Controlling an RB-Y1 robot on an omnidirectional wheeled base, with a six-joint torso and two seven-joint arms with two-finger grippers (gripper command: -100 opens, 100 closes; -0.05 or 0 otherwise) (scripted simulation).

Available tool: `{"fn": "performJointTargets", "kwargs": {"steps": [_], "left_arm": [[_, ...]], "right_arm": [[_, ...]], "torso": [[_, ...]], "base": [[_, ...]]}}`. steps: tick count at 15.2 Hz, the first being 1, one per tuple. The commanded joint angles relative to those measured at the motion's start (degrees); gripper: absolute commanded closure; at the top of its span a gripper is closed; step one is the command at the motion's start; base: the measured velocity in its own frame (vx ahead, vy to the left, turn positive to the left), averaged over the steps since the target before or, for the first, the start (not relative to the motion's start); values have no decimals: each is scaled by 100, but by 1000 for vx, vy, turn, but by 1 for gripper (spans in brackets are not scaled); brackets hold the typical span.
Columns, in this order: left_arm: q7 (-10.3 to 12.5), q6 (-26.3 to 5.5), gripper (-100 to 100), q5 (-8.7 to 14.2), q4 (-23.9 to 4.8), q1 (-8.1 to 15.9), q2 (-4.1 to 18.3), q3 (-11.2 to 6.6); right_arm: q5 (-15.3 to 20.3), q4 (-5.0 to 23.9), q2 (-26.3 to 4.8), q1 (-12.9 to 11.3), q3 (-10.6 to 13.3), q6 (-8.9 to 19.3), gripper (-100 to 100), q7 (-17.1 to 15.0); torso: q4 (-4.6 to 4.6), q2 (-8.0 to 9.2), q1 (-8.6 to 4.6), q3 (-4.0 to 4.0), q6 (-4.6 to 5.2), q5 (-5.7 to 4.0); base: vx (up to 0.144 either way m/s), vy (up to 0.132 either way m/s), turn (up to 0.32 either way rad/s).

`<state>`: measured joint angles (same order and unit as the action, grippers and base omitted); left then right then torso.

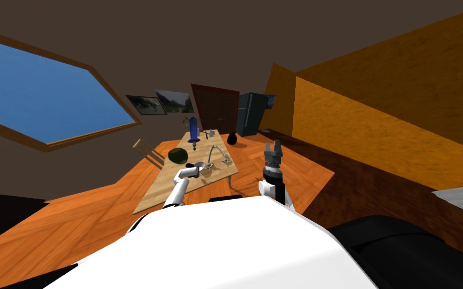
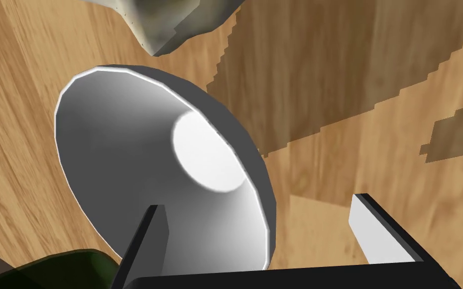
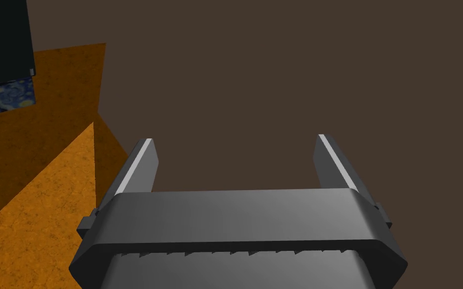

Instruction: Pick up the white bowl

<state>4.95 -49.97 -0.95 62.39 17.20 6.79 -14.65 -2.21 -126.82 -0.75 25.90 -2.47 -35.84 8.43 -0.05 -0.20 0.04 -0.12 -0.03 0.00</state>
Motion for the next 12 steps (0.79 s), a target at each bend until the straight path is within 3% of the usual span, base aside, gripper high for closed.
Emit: {"fn": "performJointTargets", "kwargs": {"steps": [1,2,3,4,8,9,12], "left_arm": [[-4,159,-100,17,-118,-24,5,12],[-1,250,-100,20,-194,-39,2,23],[4,140,-100,9,-112,-20,-1,14],[2,163,100,12,-119,-27,0,16],[-45,169,100,-7,-115,-19,5,48],[-10,-25,100,11,34,6,11,-8],[-16,-208,100,6,187,36,17,-28]], "right_arm": [[0,0,0,0,0,0,0,0],[0,0,0,0,0,0,0,0],[0,0,0,0,0,0,0,0],[0,0,0,0,0,0,0,0],[0,0,0,-1,1,0,0,0],[0,0,0,-1,1,0,0,0],[0,0,0,-2,1,0,0,0]], "torso": [[0,0,0,0,0,0],[-1,-2,1,-1,0,0],[-1,-3,1,-2,0,0],[0,2,0,0,0,0],[4,15,-3,9,-22,8],[5,17,2,10,-37,14],[10,50,3,28,-42,10]], "base": [[61,17,8],[62,16,7],[38,10,3],[14,4,0],[3,2,-28],[-29,-3,13],[-75,-21,22]]}}
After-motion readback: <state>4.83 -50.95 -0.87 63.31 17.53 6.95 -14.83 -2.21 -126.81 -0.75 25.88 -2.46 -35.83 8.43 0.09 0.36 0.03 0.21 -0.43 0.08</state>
